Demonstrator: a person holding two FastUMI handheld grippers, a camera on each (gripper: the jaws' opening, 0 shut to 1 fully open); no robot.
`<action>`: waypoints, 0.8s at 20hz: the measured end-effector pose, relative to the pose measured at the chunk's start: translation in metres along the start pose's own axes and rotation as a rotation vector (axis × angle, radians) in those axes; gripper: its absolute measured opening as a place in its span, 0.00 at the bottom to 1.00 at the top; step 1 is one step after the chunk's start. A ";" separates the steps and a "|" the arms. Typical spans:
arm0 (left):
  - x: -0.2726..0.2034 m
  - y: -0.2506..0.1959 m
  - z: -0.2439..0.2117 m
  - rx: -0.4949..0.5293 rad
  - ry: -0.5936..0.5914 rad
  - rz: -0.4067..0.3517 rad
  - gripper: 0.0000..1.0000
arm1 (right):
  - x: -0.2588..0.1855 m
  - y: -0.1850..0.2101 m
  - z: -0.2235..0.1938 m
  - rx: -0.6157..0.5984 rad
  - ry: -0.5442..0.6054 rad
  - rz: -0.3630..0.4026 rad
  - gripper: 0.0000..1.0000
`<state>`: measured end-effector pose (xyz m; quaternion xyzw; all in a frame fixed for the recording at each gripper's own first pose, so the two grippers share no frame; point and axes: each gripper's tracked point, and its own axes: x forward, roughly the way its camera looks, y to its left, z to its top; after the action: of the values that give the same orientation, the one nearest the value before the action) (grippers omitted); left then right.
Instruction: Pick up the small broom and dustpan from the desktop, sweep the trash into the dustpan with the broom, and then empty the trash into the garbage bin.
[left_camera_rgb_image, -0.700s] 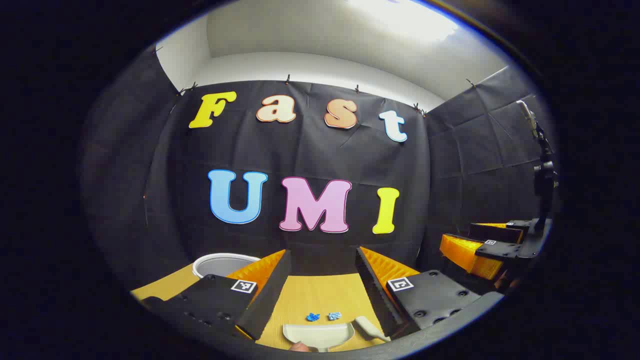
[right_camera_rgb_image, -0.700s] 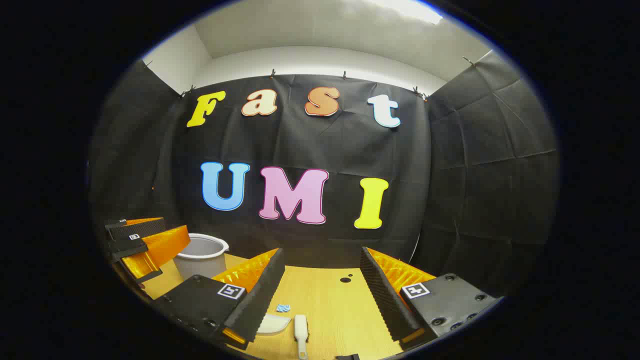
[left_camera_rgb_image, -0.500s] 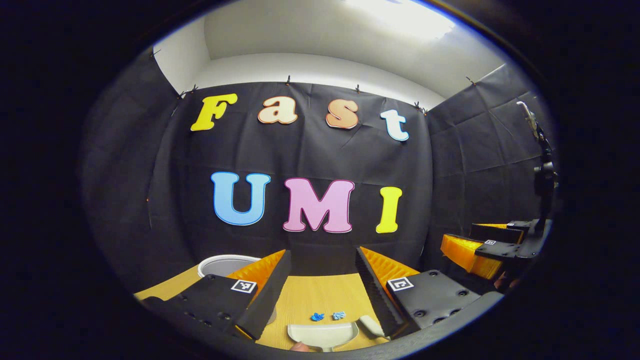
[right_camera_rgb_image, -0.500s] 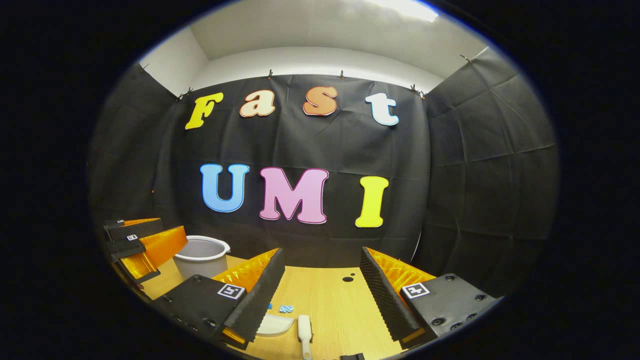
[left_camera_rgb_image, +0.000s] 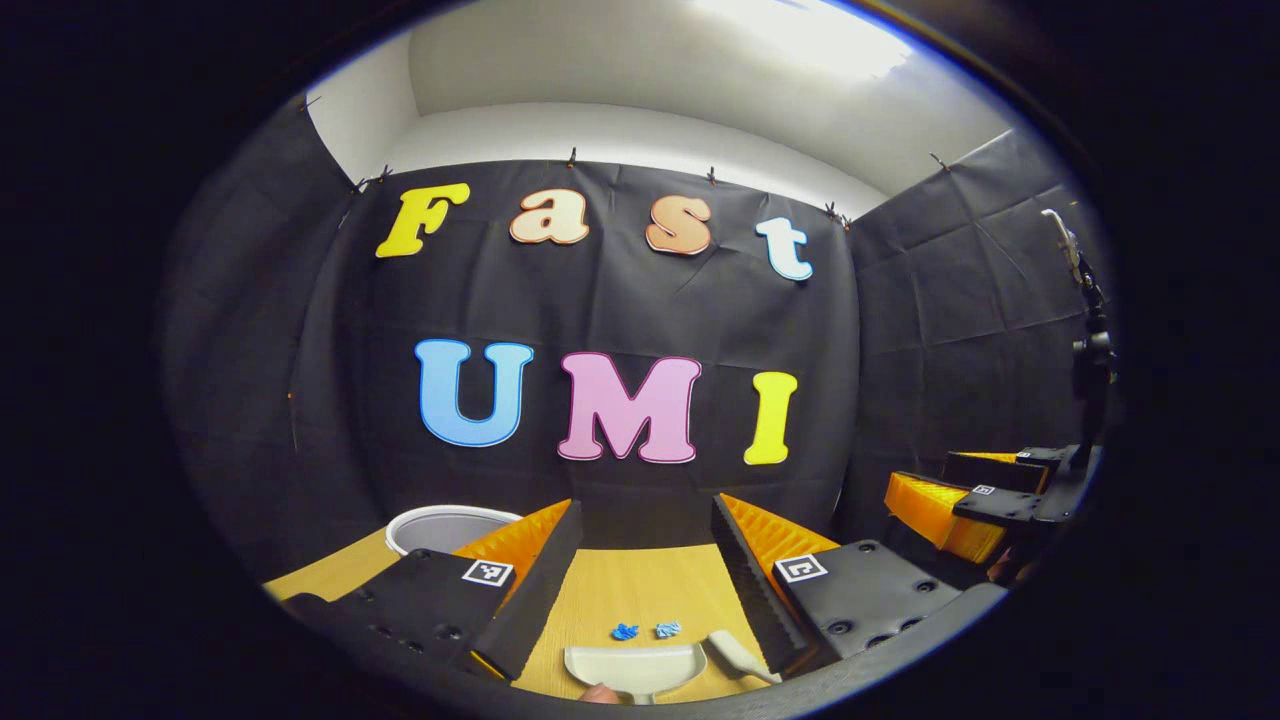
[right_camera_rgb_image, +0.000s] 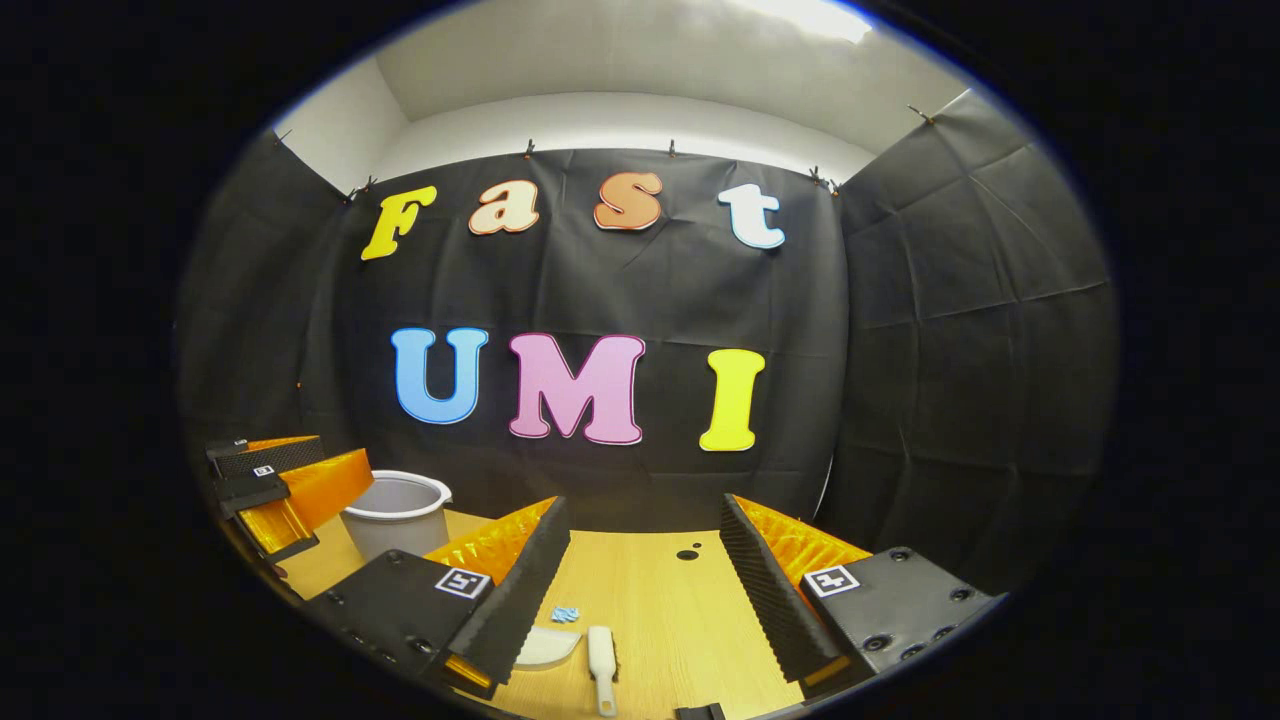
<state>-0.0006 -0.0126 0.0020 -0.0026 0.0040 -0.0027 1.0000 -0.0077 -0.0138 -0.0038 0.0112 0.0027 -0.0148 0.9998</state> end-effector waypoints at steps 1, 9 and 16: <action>0.000 -0.001 0.001 0.003 0.000 -0.002 0.77 | -0.001 -0.001 0.000 0.000 0.001 -0.002 0.93; -0.003 -0.002 0.001 0.015 -0.001 -0.002 0.77 | 0.000 0.004 -0.002 0.003 0.004 0.003 0.93; -0.003 0.005 0.001 0.018 -0.005 0.000 0.77 | 0.003 0.014 0.002 -0.007 -0.006 0.016 0.93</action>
<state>-0.0031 -0.0074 0.0034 0.0065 0.0015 -0.0028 1.0000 -0.0046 -0.0001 -0.0013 0.0078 -0.0004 -0.0068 0.9999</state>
